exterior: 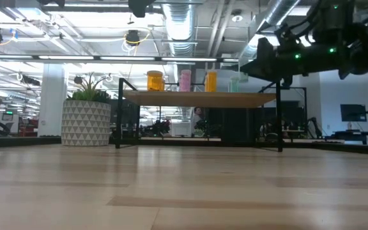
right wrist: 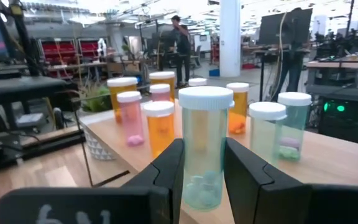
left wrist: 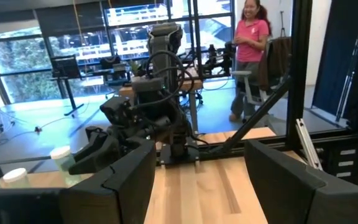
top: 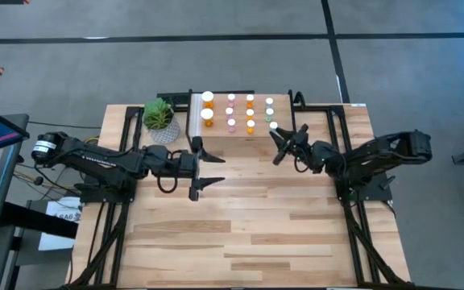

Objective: Pick and place medicine bottles onto shelf by color
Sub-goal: Put the blue pill bottle aligned with the other blue pill bottle on the shelf

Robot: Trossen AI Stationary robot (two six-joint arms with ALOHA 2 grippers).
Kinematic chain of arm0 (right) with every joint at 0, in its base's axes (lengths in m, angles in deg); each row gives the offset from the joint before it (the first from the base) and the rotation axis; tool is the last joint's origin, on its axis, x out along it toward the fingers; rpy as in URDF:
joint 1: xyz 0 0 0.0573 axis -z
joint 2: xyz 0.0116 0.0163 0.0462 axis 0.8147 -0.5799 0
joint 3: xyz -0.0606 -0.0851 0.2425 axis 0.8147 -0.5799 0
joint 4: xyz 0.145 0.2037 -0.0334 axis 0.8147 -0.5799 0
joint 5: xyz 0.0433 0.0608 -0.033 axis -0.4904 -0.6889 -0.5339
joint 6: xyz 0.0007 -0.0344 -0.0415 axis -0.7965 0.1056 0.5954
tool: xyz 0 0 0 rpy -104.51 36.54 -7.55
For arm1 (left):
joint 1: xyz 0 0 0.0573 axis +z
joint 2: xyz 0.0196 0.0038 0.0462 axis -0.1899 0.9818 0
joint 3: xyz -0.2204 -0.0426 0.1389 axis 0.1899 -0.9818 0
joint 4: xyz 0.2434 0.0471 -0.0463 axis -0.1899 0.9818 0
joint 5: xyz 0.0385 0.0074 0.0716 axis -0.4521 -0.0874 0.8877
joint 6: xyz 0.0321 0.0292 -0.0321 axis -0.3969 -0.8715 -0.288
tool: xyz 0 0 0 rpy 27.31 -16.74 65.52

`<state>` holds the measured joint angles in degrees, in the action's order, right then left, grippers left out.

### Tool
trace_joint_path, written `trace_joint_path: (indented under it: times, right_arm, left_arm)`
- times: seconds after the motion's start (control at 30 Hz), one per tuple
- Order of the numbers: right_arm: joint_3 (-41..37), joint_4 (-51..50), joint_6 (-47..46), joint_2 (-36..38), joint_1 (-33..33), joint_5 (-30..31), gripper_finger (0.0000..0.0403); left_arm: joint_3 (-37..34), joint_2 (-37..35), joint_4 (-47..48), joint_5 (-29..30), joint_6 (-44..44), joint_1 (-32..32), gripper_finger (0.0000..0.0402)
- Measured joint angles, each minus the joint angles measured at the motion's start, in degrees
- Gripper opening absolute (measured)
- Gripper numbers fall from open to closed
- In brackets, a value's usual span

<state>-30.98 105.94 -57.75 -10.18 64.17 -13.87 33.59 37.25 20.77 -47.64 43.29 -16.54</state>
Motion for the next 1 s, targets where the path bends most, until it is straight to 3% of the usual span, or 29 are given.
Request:
trace_joint_path:
  times: [0.2, 0.37, 1.0]
  right_arm:
    - [0.26, 0.19, 0.77, -2.00, 2.18, -0.17, 0.0109]
    - [0.26, 0.77, 0.25, -3.85, 4.94, -4.40, 0.0109]
    - [4.91, 1.63, 1.11, -10.30, 5.52, -4.03, 0.0109]
  left_arm:
    - [0.00, 0.00, 0.01, 0.02, -0.86, 0.23, 0.0233]
    - [0.00, 0.00, 0.25, -0.01, -0.98, 0.23, 0.0233]
    - [0.00, 0.00, 1.59, 0.02, -0.99, 0.23, 0.0233]
